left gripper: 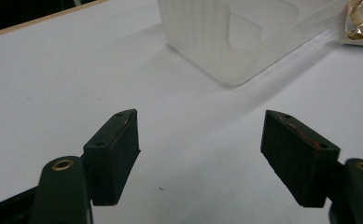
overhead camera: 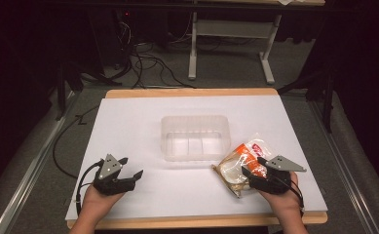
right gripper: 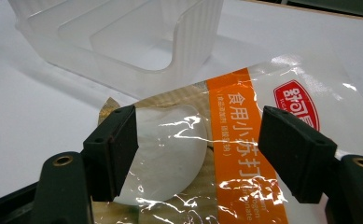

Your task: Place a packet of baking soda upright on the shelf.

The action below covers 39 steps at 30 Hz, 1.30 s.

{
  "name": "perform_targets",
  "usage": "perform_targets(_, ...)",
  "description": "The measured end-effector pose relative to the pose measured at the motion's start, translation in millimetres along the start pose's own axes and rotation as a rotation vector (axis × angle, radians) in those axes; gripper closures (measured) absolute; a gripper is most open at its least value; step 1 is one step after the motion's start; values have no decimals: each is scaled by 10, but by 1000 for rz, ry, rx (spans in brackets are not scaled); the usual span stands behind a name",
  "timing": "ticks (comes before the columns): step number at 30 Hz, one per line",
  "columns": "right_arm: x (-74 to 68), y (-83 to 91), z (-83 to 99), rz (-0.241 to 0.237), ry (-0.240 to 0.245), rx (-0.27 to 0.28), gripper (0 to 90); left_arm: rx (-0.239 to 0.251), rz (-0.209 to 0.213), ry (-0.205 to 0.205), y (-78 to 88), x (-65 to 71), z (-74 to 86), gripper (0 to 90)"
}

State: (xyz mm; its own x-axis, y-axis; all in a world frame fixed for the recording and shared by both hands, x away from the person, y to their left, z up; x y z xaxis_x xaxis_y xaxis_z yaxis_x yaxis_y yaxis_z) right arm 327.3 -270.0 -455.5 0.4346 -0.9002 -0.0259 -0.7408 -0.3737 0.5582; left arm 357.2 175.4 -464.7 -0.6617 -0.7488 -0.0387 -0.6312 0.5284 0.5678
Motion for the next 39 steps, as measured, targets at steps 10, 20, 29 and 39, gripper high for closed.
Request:
perform_targets(10, 27, 21, -14, 8, -4, 13, 296, -5, 2, -5, -5, 3, 4, 282)
perform_targets(20, 285, 149, -10, 70, -71, 41, 314, -11, 4, -13, -5, 11, 6, 282)
perform_targets(29, 589, 256, 41, 139, -143, 51, 253, -6, 6, -12, -13, 11, -8, 281)
perform_targets(39, 816, 195, 184, 113, -295, 1, 158, -10, 13, -21, -45, 25, -26, 281)
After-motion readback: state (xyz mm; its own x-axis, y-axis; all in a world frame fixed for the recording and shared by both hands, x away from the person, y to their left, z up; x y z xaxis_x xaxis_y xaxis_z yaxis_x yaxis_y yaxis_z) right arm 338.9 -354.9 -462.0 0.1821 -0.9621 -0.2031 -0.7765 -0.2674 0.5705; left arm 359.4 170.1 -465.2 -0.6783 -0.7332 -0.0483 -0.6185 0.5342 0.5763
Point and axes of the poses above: each handheld gripper's, and its own axes: y roughly backward along the jaws, z roughly out of its underside, x roughly to its right, the point moved 4 cm from there along -y, roughly forward along the jaws, and after that the axes turned 2 degrees about -x, right-handed, at the moved point
